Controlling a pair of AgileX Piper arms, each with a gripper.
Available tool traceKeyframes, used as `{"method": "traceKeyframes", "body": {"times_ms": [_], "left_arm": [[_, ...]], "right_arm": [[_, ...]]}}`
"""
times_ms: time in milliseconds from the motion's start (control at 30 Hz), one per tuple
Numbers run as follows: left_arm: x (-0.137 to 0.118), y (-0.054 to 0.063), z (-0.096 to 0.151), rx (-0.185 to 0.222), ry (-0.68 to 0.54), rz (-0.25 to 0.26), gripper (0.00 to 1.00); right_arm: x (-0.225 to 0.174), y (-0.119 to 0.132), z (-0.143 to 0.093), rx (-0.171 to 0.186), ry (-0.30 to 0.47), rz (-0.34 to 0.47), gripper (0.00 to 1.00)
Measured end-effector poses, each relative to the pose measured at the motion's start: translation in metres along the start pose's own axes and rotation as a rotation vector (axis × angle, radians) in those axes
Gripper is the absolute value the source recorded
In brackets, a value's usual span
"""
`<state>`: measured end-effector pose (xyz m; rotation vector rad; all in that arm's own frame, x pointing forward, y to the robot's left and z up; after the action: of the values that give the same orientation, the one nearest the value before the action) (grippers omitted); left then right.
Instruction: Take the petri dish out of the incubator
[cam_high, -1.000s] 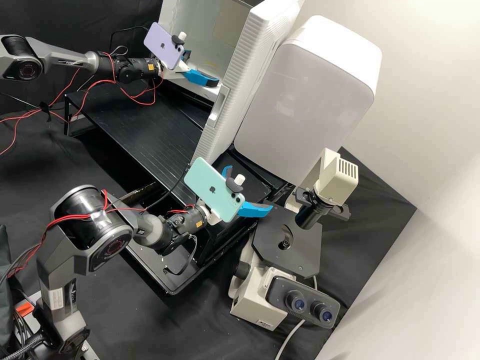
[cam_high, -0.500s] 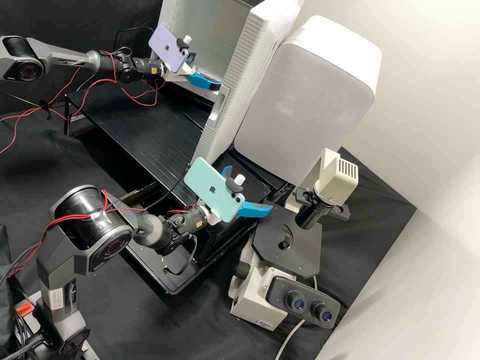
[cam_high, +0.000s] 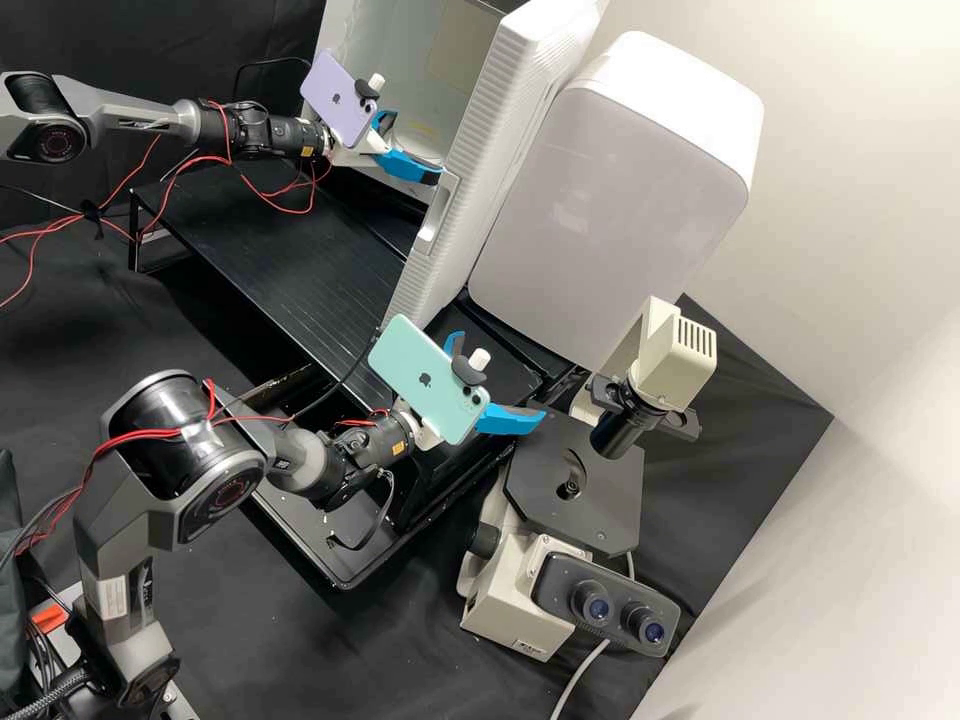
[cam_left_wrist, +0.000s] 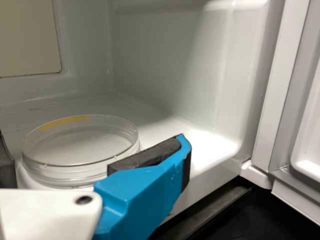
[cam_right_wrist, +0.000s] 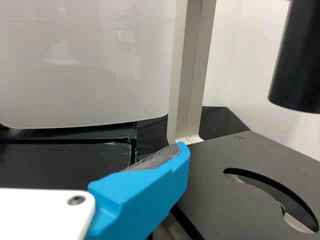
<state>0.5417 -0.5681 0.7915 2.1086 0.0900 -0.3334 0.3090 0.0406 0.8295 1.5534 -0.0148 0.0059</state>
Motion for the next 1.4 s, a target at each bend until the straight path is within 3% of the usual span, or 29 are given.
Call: {"method": "traceKeyframes", "body": {"times_ms": [733, 1100, 1400], "left_arm": [[-0.0029, 0.0016, -0.0017, -0.007, 0.017, -0.041, 0.00], [-0.0029, 0.0020, -0.0021, -0.009, 0.021, -0.037, 0.00], [0.0018, 0.0041, -0.0018, -0.006, 0.029, -0.005, 0.00]], "right_arm": [[0.0000, 0.0000, 0.0000, 0.000, 0.000, 0.000, 1.00], [0.0000, 0.0000, 0.0000, 0.000, 0.000, 0.000, 1.00], [0.0000, 0.0000, 0.0000, 0.000, 0.000, 0.000, 1.00]]}}
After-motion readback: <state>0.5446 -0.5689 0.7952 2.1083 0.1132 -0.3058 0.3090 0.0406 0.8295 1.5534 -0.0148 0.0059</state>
